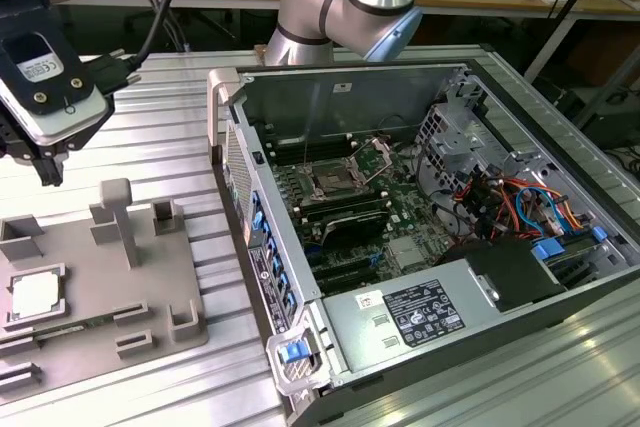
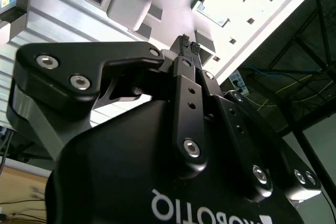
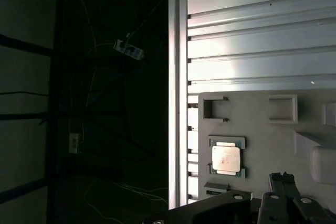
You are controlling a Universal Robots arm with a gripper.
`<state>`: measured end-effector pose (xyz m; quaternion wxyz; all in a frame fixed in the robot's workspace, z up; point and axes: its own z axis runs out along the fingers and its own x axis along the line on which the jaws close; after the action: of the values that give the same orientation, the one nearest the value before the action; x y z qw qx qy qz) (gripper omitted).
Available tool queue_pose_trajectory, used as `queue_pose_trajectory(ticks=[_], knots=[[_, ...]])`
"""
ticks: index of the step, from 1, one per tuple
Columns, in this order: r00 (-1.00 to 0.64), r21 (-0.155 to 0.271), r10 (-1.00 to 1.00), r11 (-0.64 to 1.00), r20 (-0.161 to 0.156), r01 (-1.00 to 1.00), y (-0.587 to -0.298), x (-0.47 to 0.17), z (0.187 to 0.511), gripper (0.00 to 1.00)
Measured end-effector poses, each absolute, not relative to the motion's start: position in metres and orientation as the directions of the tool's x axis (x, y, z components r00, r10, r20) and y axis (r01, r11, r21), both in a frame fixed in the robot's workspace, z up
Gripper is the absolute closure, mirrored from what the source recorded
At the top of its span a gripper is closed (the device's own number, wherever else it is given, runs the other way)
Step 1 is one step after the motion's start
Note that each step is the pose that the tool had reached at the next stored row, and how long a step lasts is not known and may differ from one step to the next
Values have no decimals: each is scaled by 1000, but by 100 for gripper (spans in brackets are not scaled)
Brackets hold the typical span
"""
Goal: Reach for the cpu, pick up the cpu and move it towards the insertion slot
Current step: 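Reach for the cpu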
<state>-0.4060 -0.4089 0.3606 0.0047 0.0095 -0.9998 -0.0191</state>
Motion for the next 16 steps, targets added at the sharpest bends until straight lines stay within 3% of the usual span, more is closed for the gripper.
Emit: queue_pose_trajectory(ticks=[16], knots=[[-1000, 38, -19, 999, 10, -19, -409, -414, 361, 89]])
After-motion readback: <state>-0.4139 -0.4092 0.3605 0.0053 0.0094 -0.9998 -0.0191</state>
